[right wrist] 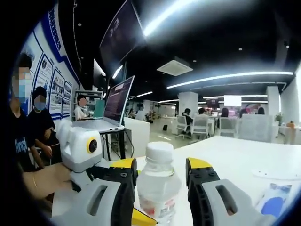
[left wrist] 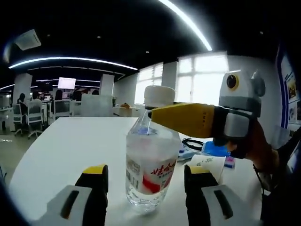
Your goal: Arrange the tabletop items into an orderly group along one side of the table until the central work area is clear of visible clutter.
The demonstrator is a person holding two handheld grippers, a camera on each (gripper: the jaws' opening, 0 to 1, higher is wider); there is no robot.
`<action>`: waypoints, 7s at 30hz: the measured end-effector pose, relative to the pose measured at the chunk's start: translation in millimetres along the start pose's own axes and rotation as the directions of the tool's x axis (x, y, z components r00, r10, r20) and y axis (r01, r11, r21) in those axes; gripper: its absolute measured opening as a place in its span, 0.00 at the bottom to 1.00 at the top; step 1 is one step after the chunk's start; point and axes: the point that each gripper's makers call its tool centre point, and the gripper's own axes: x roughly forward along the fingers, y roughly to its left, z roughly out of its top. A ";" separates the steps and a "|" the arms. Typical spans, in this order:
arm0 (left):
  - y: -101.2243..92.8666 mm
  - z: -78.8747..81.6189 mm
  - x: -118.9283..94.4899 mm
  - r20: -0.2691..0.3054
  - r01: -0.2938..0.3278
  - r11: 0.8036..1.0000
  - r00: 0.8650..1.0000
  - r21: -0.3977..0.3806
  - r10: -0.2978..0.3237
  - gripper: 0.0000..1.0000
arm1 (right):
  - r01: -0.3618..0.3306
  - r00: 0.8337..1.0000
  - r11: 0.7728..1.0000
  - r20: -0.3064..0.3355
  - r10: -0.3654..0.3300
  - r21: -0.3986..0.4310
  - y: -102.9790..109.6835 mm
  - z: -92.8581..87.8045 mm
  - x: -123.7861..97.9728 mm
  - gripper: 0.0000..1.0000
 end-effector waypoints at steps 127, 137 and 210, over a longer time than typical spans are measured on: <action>-72.7 -13.9 -47.2 0.105 -0.111 0.913 0.992 0.393 0.076 0.80 | 0.270 0.950 0.963 -0.168 -0.264 0.016 -50.2 -124.6 -188.2 0.02; -77.8 -23.9 -43.6 0.079 -0.089 0.907 0.995 0.411 0.062 0.78 | 0.256 0.956 0.966 -0.152 -0.250 0.025 -44.9 -117.9 -190.1 0.00; -144.3 -45.1 -14.3 0.031 0.101 0.761 0.987 0.640 -0.158 0.51 | 0.093 0.981 0.990 -0.180 -0.072 0.107 6.2 -83.3 -170.4 0.00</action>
